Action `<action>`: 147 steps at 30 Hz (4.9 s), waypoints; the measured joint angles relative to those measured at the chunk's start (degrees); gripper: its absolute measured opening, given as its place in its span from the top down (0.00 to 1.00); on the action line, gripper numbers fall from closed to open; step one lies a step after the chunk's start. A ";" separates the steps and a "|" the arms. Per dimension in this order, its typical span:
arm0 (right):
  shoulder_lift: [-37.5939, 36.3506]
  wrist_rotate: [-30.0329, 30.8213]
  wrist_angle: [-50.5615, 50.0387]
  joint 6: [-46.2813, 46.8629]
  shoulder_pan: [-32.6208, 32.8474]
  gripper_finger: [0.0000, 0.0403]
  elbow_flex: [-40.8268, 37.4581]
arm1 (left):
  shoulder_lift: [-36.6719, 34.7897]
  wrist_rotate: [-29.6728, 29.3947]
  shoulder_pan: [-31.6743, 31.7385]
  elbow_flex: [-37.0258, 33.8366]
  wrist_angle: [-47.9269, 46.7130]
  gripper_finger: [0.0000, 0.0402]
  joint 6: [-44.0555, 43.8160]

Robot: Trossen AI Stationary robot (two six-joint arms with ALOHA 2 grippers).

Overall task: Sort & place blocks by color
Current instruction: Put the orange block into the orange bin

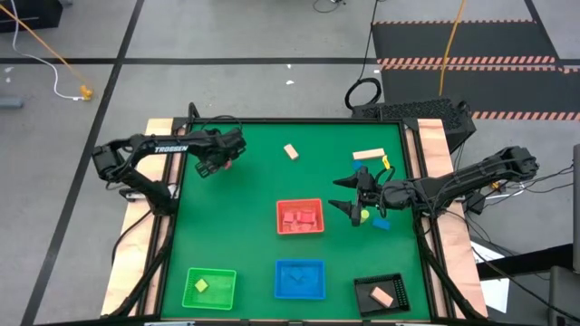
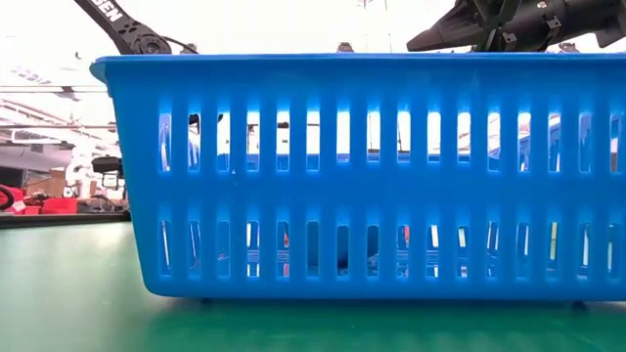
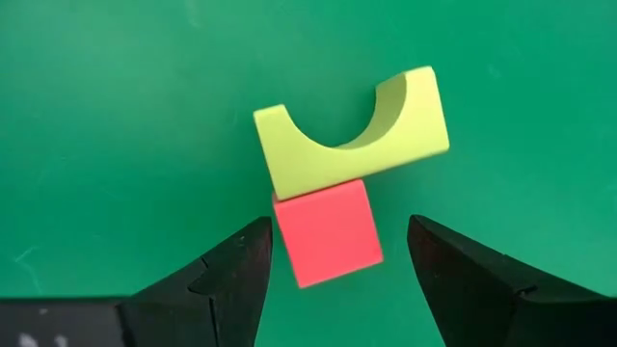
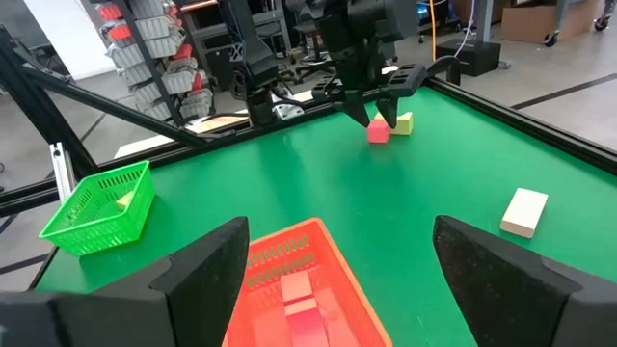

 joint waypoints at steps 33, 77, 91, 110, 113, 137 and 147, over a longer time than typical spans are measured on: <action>0.00 0.00 0.00 0.00 -0.01 0.21 0.00 | 4.91 -1.03 -2.49 -0.11 3.96 0.66 11.31; -0.02 -0.02 0.04 0.00 0.00 0.21 0.02 | 2.55 -2.60 -39.98 -0.07 64.34 0.81 67.08; -0.02 -0.01 0.02 -0.01 0.00 0.21 0.00 | 2.55 -5.72 -42.10 -0.07 62.53 0.91 62.17; -0.02 -0.02 0.02 0.00 0.00 0.21 0.02 | 2.55 -1.07 -40.61 -0.07 61.65 0.91 64.45; -0.02 -0.01 0.01 -0.02 0.00 0.21 0.00 | 2.55 -5.32 -39.85 -0.07 60.25 0.91 65.56; -0.02 -0.01 0.00 -0.01 0.00 0.21 0.02 | 2.76 -15.93 -37.81 -0.04 54.01 0.91 69.31; -0.02 -0.02 0.00 0.00 0.00 0.21 0.02 | 2.99 -15.29 -36.70 -0.04 53.08 0.90 68.71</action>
